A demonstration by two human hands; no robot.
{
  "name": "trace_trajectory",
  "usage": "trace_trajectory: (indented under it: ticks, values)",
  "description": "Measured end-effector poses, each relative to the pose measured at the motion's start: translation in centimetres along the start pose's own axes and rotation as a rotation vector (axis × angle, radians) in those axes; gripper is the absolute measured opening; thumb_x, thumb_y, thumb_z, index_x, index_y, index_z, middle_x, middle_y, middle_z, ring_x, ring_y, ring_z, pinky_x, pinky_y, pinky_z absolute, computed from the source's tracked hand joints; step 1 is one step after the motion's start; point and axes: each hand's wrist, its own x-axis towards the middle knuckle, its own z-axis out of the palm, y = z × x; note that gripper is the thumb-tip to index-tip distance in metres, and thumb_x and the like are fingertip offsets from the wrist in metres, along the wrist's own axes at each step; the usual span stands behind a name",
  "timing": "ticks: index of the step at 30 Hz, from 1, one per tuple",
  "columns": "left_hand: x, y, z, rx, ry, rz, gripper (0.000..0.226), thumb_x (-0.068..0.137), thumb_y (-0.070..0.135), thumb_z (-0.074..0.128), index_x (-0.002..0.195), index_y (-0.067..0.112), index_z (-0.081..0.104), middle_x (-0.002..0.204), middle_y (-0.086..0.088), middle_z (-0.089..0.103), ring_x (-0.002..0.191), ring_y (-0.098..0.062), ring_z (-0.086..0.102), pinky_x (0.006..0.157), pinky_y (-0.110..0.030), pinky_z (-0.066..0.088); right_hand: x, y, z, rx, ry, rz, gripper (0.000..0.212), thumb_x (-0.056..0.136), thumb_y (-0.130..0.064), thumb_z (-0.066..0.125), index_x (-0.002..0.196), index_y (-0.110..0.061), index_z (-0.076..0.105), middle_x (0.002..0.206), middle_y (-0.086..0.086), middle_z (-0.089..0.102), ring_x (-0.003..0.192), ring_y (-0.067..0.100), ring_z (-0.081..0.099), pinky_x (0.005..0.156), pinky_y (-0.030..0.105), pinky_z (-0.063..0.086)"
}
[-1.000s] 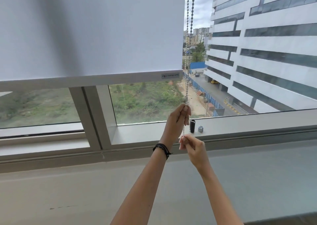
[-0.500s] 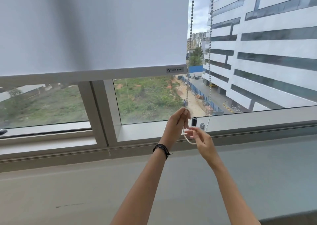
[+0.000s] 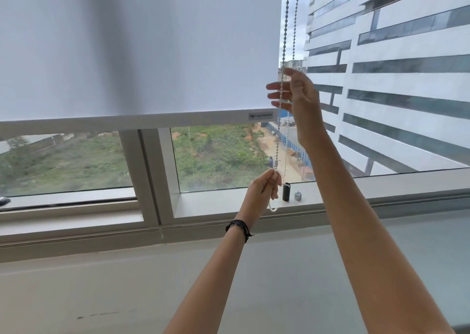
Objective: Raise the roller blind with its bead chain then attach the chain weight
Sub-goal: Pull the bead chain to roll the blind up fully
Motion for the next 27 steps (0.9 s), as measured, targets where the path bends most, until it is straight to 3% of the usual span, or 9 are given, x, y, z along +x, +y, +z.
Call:
trace_trajectory:
  ticks: [4,8,11,14,17,22,24,27]
  values:
    - [0.2,-0.5,-0.1,-0.009,0.004,0.009,0.038,0.102,0.009,0.032,0.072,0.027,0.046,0.059,-0.006,0.046,0.051,-0.014,0.043,0.065,-0.035,0.044,1.8,-1.5,2.0,-0.108,-0.017,-0.106,0.026,0.101,-0.011,0.031,0.122,-0.004,0.044,0.075,0.007,0.060,0.053,0.014,0.053,0.056,0.026,0.050]
    - [0.5,-1.0,-0.6,-0.011,-0.038,0.016,0.037,0.102,0.008,0.032,0.073,0.024,0.047,0.055,0.005,0.046,0.049,-0.008,0.045,0.063,-0.027,0.044,2.4,-0.9,2.9,-0.270,0.088,-0.197,0.024,0.100,-0.006,0.032,0.099,-0.002,0.056,0.049,0.003,0.041,0.038,0.011,0.037,0.043,0.032,0.048]
    - [0.6,-1.4,-1.4,-0.003,-0.072,0.004,0.035,0.102,0.011,0.033,0.073,0.022,0.048,0.055,0.005,0.046,0.050,-0.006,0.045,0.067,-0.032,0.046,2.4,-0.4,3.1,-0.274,0.102,-0.214,0.026,0.099,-0.004,0.033,0.088,-0.004,0.056,0.046,0.002,0.037,0.037,0.013,0.034,0.044,0.040,0.048]
    - [0.5,-1.8,-2.3,0.009,-0.097,-0.007,0.034,0.103,0.013,0.032,0.074,0.022,0.048,0.057,0.003,0.047,0.051,-0.007,0.046,0.065,-0.025,0.045,2.2,-0.1,3.1,-0.253,0.085,-0.217,0.025,0.099,-0.004,0.033,0.084,-0.005,0.054,0.045,0.001,0.037,0.035,0.013,0.034,0.043,0.047,0.045]
    - [0.2,-2.1,-2.2,0.048,-0.145,-0.034,0.032,0.103,0.016,0.033,0.075,0.021,0.048,0.057,0.002,0.049,0.052,-0.007,0.048,0.064,-0.022,0.042,1.4,0.7,3.2,-0.275,0.075,-0.211,0.026,0.099,-0.004,0.033,0.082,-0.007,0.052,0.045,0.002,0.037,0.035,0.015,0.034,0.040,0.042,0.040]
    - [-0.9,-3.3,-0.9,0.114,-0.224,-0.063,0.033,0.103,0.023,0.033,0.073,0.026,0.046,0.063,-0.005,0.053,0.058,-0.013,0.050,0.074,-0.033,0.042,-0.2,3.0,2.4,-0.313,0.067,-0.165,0.026,0.100,-0.005,0.033,0.081,-0.007,0.051,0.048,0.003,0.039,0.037,0.014,0.036,0.038,0.035,0.042]
    - [-1.0,-3.9,-0.8,0.138,-0.241,-0.075,0.031,0.103,0.018,0.034,0.074,0.022,0.047,0.061,-0.002,0.056,0.060,-0.010,0.052,0.074,-0.030,0.042,-0.7,3.7,1.9,-0.340,0.073,-0.158,0.026,0.100,-0.006,0.033,0.081,-0.006,0.051,0.048,0.001,0.039,0.037,0.010,0.036,0.035,0.031,0.040]
    - [-0.5,-4.6,-1.2,0.248,-0.296,-0.098,0.024,0.098,0.008,0.038,0.081,0.018,0.052,0.071,0.001,0.068,0.073,-0.008,0.058,0.078,-0.029,0.045,-1.3,4.5,1.2,-0.390,0.066,-0.158,0.026,0.099,-0.005,0.035,0.080,-0.007,0.052,0.047,-0.003,0.038,0.034,0.005,0.035,0.035,0.036,0.038]
